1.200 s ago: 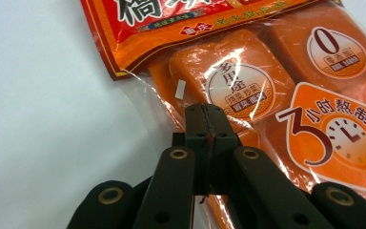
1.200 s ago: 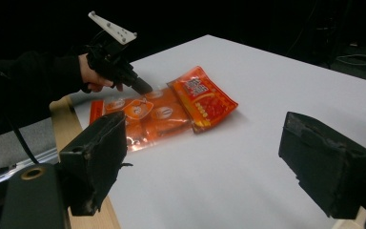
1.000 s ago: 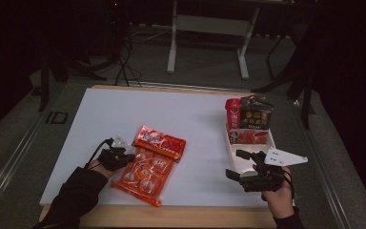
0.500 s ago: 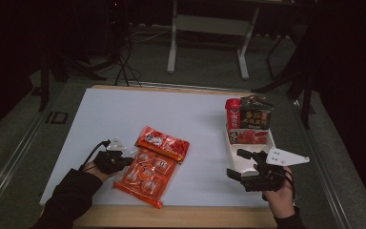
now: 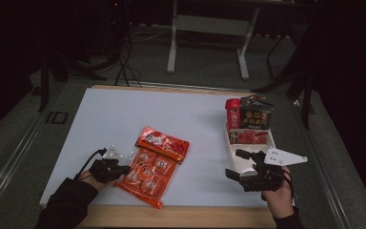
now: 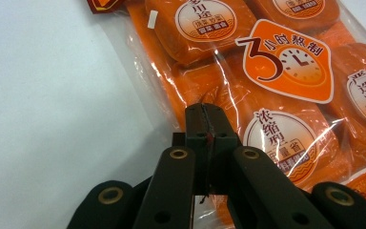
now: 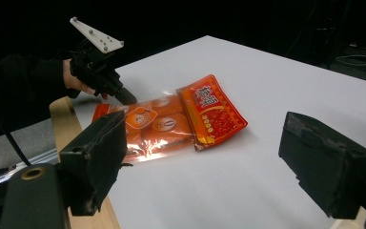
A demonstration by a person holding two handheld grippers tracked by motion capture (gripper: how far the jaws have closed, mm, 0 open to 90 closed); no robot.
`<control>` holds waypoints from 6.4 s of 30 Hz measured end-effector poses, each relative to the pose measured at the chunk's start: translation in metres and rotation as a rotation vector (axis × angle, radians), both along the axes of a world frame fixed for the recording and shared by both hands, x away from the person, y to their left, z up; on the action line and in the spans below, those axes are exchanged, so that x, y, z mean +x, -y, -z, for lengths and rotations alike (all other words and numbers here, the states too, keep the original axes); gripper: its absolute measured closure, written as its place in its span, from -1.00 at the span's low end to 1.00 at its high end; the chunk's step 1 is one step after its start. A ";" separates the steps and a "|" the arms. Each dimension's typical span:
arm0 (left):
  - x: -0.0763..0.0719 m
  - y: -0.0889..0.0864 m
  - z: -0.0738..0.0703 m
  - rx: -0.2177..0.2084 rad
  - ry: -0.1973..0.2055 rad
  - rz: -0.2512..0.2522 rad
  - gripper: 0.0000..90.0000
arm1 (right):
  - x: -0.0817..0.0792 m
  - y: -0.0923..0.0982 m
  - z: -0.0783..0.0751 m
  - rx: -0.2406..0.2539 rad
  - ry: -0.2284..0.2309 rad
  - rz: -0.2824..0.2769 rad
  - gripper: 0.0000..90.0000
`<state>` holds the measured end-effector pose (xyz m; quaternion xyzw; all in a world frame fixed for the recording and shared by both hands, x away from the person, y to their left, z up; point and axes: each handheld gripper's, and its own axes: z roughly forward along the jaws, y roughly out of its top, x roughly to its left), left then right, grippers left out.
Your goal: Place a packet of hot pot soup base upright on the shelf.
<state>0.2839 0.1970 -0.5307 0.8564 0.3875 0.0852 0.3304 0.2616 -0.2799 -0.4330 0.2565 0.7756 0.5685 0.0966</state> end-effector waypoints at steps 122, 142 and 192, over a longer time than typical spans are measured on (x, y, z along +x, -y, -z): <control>0.118 0.078 0.014 -0.222 -0.097 -0.050 0.28 | -0.011 -0.020 0.009 -0.110 0.056 0.003 -0.71; 0.116 0.101 0.004 -0.209 -0.069 -0.023 0.99 | -0.009 -0.020 0.010 -0.111 0.042 -0.001 -0.70; 0.049 0.097 -0.090 -0.403 0.197 0.171 1.00 | 0.027 -0.025 -0.016 -0.062 0.006 0.142 -0.77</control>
